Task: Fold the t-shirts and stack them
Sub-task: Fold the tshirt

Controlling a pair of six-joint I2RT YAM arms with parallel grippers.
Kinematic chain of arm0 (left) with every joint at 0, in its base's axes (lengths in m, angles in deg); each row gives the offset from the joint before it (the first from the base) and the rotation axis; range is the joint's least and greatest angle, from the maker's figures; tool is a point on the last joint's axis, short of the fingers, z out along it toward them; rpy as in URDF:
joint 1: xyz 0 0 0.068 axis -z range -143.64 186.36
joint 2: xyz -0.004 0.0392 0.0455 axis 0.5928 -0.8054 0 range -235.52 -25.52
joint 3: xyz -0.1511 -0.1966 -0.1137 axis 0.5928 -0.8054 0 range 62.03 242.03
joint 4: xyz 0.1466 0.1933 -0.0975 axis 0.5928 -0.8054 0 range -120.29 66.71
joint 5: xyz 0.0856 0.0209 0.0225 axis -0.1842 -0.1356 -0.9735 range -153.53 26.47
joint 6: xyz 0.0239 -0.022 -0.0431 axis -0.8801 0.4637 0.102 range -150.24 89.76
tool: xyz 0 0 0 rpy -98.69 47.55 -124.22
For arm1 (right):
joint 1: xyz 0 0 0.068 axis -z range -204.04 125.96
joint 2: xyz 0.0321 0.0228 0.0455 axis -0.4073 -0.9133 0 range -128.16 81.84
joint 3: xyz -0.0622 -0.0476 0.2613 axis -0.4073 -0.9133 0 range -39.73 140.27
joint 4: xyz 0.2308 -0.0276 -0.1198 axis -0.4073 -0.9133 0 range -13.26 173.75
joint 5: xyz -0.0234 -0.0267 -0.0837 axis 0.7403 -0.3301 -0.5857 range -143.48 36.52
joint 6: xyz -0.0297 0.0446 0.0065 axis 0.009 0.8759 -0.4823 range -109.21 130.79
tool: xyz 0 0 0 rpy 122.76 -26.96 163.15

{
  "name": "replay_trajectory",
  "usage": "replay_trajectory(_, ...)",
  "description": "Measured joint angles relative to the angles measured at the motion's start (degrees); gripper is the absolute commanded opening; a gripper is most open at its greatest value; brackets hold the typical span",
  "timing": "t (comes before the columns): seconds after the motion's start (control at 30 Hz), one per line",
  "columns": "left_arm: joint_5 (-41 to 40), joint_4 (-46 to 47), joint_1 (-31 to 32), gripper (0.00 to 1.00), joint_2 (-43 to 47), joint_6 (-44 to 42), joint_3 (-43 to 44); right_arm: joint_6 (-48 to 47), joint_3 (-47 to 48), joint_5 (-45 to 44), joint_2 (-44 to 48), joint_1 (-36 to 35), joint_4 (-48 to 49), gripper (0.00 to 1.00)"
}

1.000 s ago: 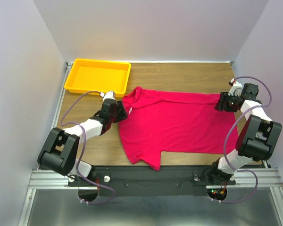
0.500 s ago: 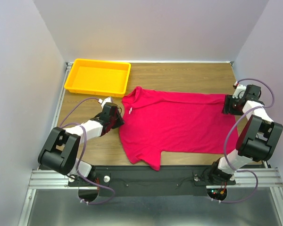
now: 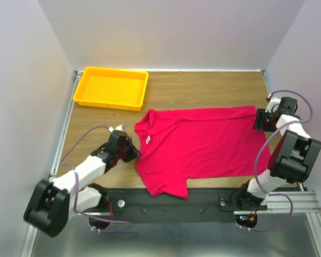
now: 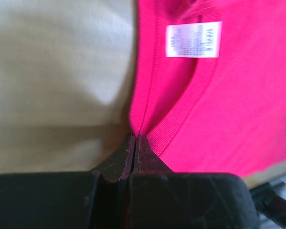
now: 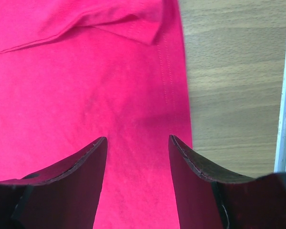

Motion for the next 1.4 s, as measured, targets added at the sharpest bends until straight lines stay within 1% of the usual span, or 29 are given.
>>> replay_trajectory(0.07, 0.7, -3.0, 0.3, 0.01, 6.4, 2.0, -1.7, 0.0, 0.1, 0.3, -0.5, 0.0, 0.0, 0.6)
replay_trajectory(0.1, 0.9, -4.2, 0.4, 0.05, 8.4, 2.8, -2.3, 0.0, 0.1, 0.5, -0.8, 0.0, 0.0, 0.6)
replay_trajectory(0.17, 1.7, -6.2, 0.6, 0.23, 12.4, 4.5, -3.0, 0.0, 0.1, 1.1, -1.3, 0.0, 0.0, 0.6)
replay_trajectory(0.2, 2.1, -7.0, 0.7, 0.39, 13.7, 5.0, -3.0, 0.0, 0.1, 1.7, -1.7, 0.0, -0.1, 0.6)
replay_trajectory(0.27, 2.0, -7.6, 0.9, 0.55, 15.5, 5.5, -3.0, -0.1, 0.1, 2.8, -2.0, 0.0, -0.2, 0.6)
replay_trajectory(0.3, 1.8, -7.9, 0.9, 0.67, 16.3, 5.2, -2.9, -0.1, 0.1, 3.3, -2.1, 0.0, -0.3, 0.6)
replay_trajectory(0.37, -0.6, -8.8, 1.0, 0.73, 18.0, 3.5, -1.7, -0.5, 0.1, 5.0, -2.1, 0.0, -0.6, 0.6)
replay_trajectory(0.4, -2.3, -8.5, 0.9, 0.74, 18.4, 1.8, -0.7, -0.7, 0.2, 5.9, -2.1, 0.0, -0.8, 0.6)
replay_trajectory(0.47, -4.8, -6.8, 0.4, 0.73, 17.6, -1.6, 2.0, -1.2, 0.5, 7.9, -2.3, 0.0, -0.9, 0.6)
replay_trajectory(0.6, -6.1, 1.9, -2.7, 0.68, 10.2, -8.6, 6.5, -1.9, 1.8, 13.9, -3.1, -0.2, -2.1, 0.6)
replay_trajectory(0.7, -5.6, 7.7, -4.2, 0.61, -1.2, -17.1, 12.2, -2.6, 1.9, 18.4, -3.6, -1.1, -2.7, 0.61)
replay_trajectory(0.77, -4.5, 8.9, -4.2, 0.6, -8.7, -23.0, 16.7, -2.9, 1.9, 20.3, -3.7, -1.8, -3.2, 0.6)
replay_trajectory(0.87, -2.6, 9.4, -4.2, 0.61, -15.2, -32.4, 22.4, -3.0, 1.9, 22.5, -4.0, -2.7, -3.7, 0.6)
replay_trajectory(0.93, -2.1, 9.7, -4.2, 0.61, -16.8, -38.2, 24.5, -3.0, 1.9, 23.5, -4.2, -2.9, -3.9, 0.6)
replay_trajectory(1.03, -2.1, 9.6, -4.5, 0.61, -16.7, -44.2, 24.8, -3.1, 1.9, 24.2, -4.3, -2.9, -4.0, 0.6)
replay_trajectory(1.17, -0.7, 9.2, -5.6, 0.6, -17.0, -48.0, 24.8, -3.1, 1.9, 24.8, -4.6, -2.9, -4.1, 0.6)
replay_trajectory(1.2, -0.3, 9.3, -6.1, 0.57, -17.5, -48.5, 24.8, -3.1, 1.9, 25.0, -4.7, -2.9, -4.1, 0.61)
replay_trajectory(1.23, 0.0, 9.4, -6.5, 0.56, -17.9, -48.7, 24.8, -3.1, 1.9, 25.1, -5.0, -2.9, -4.1, 0.6)
replay_trajectory(1.33, 1.1, 9.7, -8.0, 0.53, -20.8, -48.6, 24.8, -3.1, 1.9, 25.2, -5.2, -2.9, -4.2, 0.6)
replay_trajectory(1.4, 1.0, 9.3, -9.2, 0.49, -24.4, -48.2, 26.0, -3.1, 2.1, 25.2, -5.2, -2.9, -4.3, 0.6)
